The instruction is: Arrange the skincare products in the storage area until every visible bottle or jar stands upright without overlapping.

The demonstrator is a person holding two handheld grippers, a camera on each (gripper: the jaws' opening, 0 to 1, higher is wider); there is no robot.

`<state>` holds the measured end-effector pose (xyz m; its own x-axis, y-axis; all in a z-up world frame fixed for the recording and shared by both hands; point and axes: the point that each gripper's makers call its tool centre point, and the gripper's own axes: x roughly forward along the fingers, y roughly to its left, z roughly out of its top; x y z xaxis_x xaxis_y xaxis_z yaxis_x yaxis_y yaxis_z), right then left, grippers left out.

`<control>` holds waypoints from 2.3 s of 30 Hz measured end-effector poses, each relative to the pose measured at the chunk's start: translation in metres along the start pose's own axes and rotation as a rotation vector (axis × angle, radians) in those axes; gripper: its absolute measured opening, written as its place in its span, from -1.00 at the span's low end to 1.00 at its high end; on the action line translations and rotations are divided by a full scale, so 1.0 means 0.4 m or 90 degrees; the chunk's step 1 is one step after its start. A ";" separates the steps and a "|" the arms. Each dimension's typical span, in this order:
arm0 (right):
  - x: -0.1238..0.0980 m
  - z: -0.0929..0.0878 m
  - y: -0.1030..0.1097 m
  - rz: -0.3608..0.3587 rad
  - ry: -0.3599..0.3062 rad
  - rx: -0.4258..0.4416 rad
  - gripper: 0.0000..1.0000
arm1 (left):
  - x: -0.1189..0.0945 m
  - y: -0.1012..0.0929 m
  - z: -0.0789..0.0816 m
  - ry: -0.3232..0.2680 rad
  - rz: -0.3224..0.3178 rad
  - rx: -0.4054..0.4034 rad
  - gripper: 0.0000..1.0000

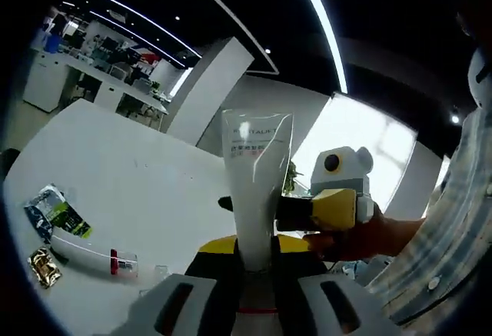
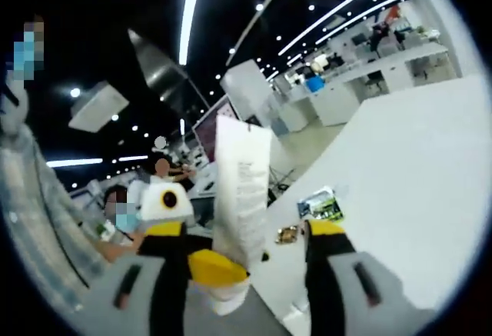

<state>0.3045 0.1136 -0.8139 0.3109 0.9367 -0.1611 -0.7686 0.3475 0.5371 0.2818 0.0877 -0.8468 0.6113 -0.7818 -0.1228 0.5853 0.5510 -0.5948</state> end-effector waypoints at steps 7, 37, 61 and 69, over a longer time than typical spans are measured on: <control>0.015 -0.014 -0.008 -0.049 0.027 0.008 0.01 | 0.008 0.028 -0.004 0.031 0.076 0.079 -0.72; 0.018 -0.035 -0.037 -0.114 0.033 0.052 -0.69 | 0.024 0.030 -0.025 0.100 0.144 0.307 -0.36; -0.061 -0.016 0.067 0.077 0.124 -0.199 -0.69 | 0.005 -0.060 -0.055 0.100 -0.053 0.170 -0.38; -0.086 -0.017 0.159 0.219 0.154 -0.221 -0.69 | 0.013 -0.142 -0.053 0.123 -0.162 0.168 -0.37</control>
<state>0.2409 0.1039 -0.7797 -0.0967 0.9677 -0.2327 -0.9554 -0.0248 0.2942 0.2403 0.0460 -0.8305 0.3327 -0.9294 -0.1594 0.8368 0.3690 -0.4045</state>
